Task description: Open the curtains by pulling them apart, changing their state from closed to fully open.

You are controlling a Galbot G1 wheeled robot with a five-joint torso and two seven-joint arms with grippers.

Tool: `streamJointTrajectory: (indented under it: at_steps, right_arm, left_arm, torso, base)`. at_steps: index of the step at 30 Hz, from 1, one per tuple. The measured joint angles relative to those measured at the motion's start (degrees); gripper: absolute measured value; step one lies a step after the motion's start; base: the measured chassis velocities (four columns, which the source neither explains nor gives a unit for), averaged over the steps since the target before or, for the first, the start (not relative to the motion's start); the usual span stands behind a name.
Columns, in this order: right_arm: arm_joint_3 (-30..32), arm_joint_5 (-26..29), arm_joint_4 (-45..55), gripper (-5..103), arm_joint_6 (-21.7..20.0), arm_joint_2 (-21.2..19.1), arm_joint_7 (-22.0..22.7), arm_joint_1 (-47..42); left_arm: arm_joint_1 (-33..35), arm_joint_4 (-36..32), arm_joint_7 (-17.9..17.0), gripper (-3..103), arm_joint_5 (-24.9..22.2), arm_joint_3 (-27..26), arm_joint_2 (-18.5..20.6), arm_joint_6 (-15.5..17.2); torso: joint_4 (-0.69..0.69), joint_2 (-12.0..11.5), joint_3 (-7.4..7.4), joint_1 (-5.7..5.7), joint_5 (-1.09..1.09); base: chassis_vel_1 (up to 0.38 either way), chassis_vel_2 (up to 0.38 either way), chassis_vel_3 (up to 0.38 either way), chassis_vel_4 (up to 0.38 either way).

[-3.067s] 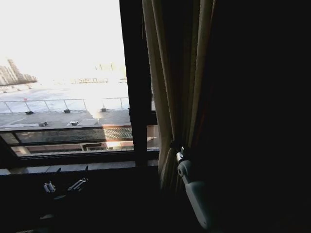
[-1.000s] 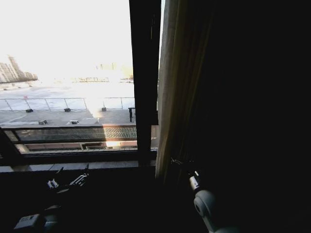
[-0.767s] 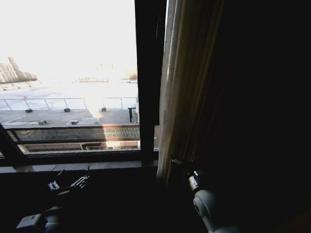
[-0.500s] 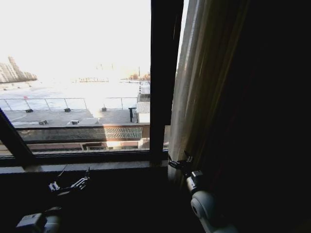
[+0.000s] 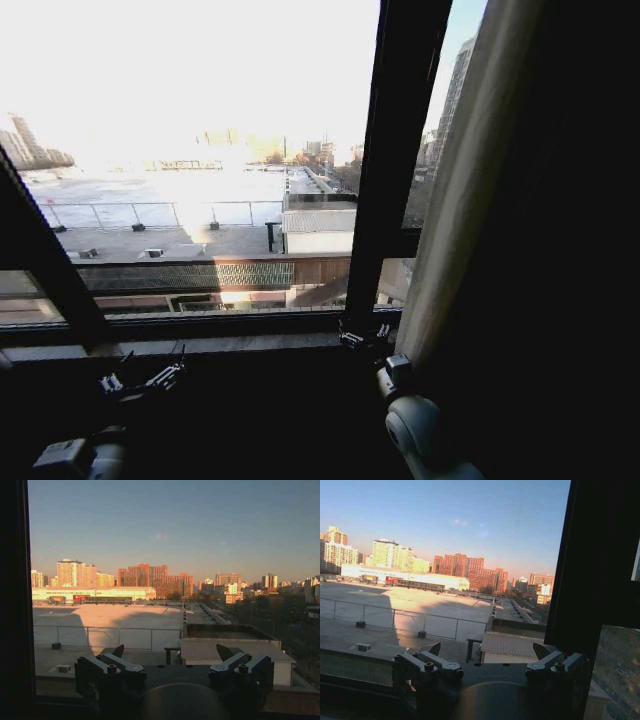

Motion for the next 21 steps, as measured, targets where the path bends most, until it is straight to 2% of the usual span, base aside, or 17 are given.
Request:
streamJointTrajectory:
  at_steps: [21]
  right_arm:
    - [-1.0,-1.6,-1.6,100,1.4,-0.2,-0.9,0.2]
  left_arm:
    - [0.6,0.0,0.2,100,0.0,-0.1,-0.9,-2.0]
  torso:
    - [0.01,0.0,0.00,-0.01,0.02]
  base:
    - [0.348,0.374,-0.335,-0.367]
